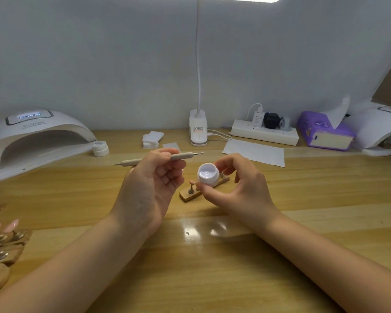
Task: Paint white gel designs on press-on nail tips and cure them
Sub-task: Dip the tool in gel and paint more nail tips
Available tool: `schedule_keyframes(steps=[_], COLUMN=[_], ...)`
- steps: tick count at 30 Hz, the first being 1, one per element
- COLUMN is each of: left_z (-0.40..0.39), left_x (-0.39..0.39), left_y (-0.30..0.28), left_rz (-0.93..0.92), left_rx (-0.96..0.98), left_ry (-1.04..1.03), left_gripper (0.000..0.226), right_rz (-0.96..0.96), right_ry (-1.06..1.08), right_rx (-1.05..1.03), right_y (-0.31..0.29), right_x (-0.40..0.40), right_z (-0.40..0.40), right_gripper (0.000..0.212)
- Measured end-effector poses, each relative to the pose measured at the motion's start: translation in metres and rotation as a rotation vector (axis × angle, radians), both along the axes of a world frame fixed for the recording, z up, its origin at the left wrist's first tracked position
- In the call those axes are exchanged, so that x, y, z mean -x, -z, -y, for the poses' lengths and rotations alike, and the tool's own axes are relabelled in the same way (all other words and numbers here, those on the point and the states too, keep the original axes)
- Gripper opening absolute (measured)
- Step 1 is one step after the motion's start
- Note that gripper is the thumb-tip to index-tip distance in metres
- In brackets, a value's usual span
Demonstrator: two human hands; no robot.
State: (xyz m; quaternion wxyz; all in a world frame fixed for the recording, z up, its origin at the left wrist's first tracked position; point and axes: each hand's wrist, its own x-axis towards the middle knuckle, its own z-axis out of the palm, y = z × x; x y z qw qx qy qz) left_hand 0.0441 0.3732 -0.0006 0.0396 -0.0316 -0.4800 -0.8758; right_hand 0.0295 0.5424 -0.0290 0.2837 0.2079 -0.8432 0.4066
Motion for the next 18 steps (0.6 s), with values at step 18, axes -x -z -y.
schedule_keyframes(steps=[18], left_z=[0.004], left_x=[0.003], left_y=[0.007], left_rz=[0.023], left_rx=[-0.013], left_ry=[-0.016], left_gripper=[0.040], right_rz=[0.390], right_ry=[0.358], right_rx=[-0.050], right_y=[0.016], right_x=[0.054], right_z=[-0.060], right_gripper=[0.058])
